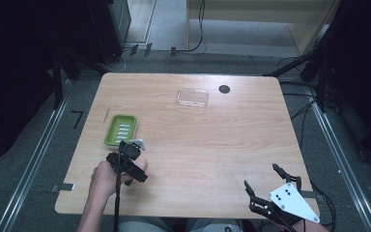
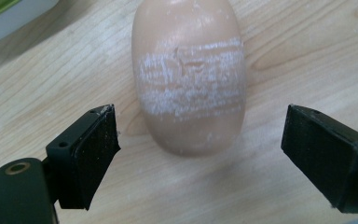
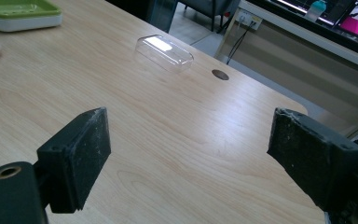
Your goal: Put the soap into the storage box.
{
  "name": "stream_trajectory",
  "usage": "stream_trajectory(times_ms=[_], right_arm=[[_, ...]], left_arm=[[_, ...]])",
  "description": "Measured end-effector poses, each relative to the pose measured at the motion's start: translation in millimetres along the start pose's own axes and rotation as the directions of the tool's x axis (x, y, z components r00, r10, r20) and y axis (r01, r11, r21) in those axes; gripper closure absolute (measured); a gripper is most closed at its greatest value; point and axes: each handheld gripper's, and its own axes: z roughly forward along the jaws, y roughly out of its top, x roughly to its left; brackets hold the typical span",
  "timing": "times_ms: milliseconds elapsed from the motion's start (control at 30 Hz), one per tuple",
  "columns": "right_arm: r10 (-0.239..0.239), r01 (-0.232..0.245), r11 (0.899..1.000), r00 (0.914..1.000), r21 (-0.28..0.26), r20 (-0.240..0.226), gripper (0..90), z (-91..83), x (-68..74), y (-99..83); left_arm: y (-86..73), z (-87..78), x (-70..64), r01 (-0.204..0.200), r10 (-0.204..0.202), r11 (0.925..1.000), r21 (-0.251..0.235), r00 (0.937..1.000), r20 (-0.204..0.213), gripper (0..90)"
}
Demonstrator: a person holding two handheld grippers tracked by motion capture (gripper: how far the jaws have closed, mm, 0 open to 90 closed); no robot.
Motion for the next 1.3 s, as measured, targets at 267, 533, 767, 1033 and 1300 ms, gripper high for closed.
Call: stream_trajectory(times_ms=[267,533,767,1033,1300], right_arm=[[0.000,0.000,1.000,1.0000,-0.001,0.000,13.3,0.2,-0.3,-0.1],[0.001,-0.001,1.000,1.0000,-0.001,0.000,13.3,0.2,-0.5,-0.2],[0.000,0.000,1.000,1.0000,0.000,-0.001,13.3,0.3,-0.8,-0.4],[0.002,-0.002,1.000,1.0000,-0.001,0.000,13.3,0.1,-0.6,-0.3],[0.002,-0.002,1.000,1.0000,0.000,0.000,13.3,0.0,-0.7,-0.3]], left_arm=[[11.6,8.2,0.7,0.006,-0.006,0.9997,0.025,0.9999,0.008,13.2],[19.9,16.2,0.7,0.016,-0.016,0.9996,0.025,0.9999,-0.001,14.9],[19.9,19.2,1.7,0.022,-0.022,0.9991,0.035,0.9997,0.007,20.2],[18.9,20.9,3.3,0.041,-0.041,0.9987,0.029,0.9991,0.001,28.7],[18.1,22.2,3.8,0.040,-0.040,0.9990,0.021,0.9992,0.000,32.3]])
